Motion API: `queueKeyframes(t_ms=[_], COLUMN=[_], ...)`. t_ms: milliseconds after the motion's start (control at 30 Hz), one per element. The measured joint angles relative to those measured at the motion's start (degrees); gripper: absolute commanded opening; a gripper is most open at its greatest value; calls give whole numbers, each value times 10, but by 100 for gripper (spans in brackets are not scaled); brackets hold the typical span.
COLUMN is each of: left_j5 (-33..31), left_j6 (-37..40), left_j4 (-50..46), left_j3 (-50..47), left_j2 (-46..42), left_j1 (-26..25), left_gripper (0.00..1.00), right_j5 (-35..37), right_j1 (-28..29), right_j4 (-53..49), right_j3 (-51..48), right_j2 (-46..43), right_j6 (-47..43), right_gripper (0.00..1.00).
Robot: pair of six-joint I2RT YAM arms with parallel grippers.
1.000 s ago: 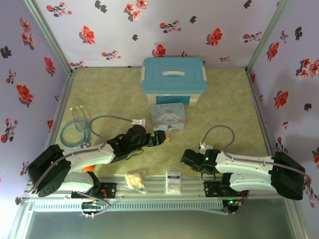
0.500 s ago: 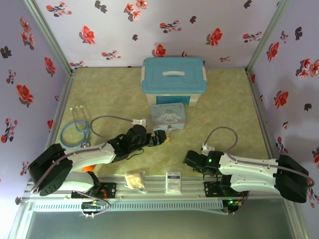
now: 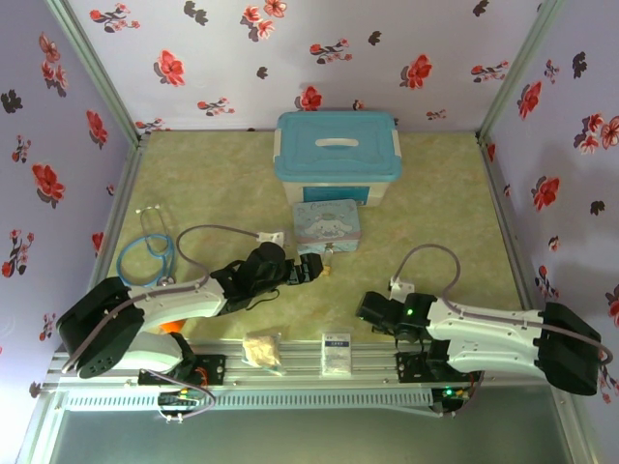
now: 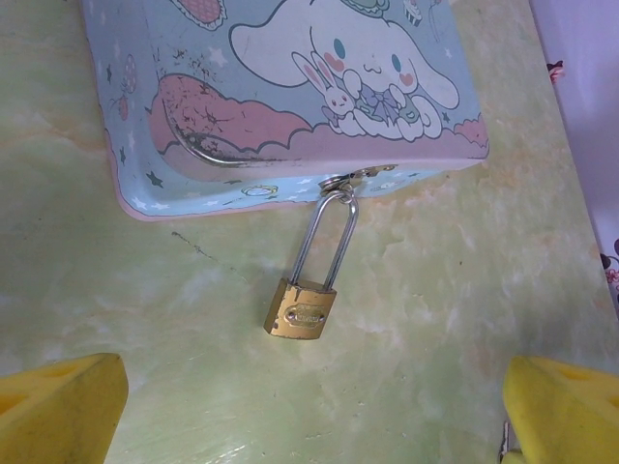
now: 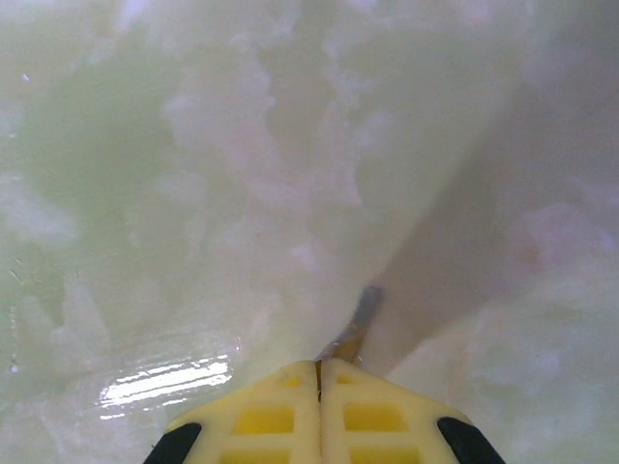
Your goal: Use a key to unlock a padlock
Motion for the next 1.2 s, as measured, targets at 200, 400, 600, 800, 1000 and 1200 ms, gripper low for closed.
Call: queueKeyframes(t_ms=[200, 400, 600, 800, 1000, 1200], left_j5=[0, 0, 22, 45, -4, -60], left_j6=[2, 5, -15, -138, -332, -454], left_j4=[2, 0, 33, 141, 319, 431], left_j3=[3, 24, 19, -41, -137, -172], left_j2=[13, 28, 28, 27, 25, 25], left_j1=[0, 0, 6, 9, -9, -23], left_gripper=[100, 98, 94, 96, 100, 100], right_j5=[10, 18, 2, -18, -23, -31], right_j1=[0, 0, 0, -7, -8, -7], right_j4=[-27, 2, 69, 139, 244, 332], right_j3=[38, 83, 100, 149, 191, 210], right_j2=[16, 21, 21, 26, 61, 101], right_j6=[-78, -193, -308, -368, -387, -398], right_gripper=[0, 0, 0, 0, 0, 0])
